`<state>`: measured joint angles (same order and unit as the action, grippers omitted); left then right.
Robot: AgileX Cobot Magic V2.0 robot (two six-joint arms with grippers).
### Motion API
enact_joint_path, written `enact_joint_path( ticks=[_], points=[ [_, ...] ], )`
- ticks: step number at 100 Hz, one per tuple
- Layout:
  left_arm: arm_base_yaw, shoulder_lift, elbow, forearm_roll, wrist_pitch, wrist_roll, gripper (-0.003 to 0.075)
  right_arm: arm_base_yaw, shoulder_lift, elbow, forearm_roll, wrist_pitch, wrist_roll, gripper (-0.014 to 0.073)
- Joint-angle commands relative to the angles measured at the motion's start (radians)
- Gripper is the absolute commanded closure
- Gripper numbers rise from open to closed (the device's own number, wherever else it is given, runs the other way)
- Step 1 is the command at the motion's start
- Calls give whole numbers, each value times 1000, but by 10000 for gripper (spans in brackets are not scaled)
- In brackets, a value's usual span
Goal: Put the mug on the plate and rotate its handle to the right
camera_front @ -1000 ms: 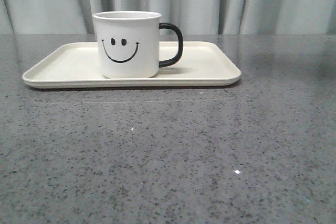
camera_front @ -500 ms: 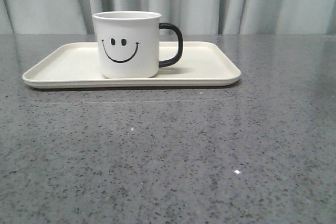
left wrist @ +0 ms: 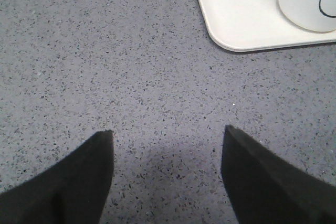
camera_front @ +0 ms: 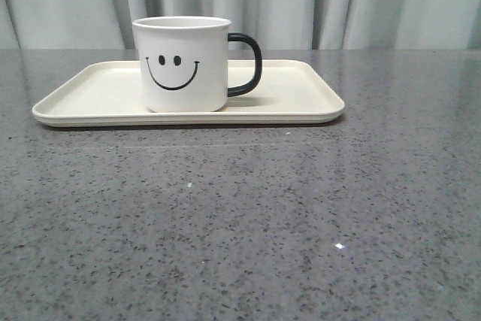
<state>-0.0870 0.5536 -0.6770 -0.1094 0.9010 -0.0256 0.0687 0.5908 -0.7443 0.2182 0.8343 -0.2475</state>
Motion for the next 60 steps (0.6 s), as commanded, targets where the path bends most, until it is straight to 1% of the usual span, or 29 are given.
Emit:
enact_joint_path(
  ticks=[1,7,31,46,60],
  points=[
    [3,3,-26,-24,-60,-2,279,-6,-19,-22,-98,10,64,137],
    [3,3,-26,-31,-60,-2,279,-6,-34,-22,-135,36,94,137],
    [3,3,-26,-31,-60,-2,279,-6,-123,12,-133,4,140,137],
    [3,3,-26,-31,-62,-2,279,-6,-168,69,-134,-41,142,137],
    [3,3,-26,-31,-62,-2,280,-6,-169,86,-134,-23,142,138]
  ],
)
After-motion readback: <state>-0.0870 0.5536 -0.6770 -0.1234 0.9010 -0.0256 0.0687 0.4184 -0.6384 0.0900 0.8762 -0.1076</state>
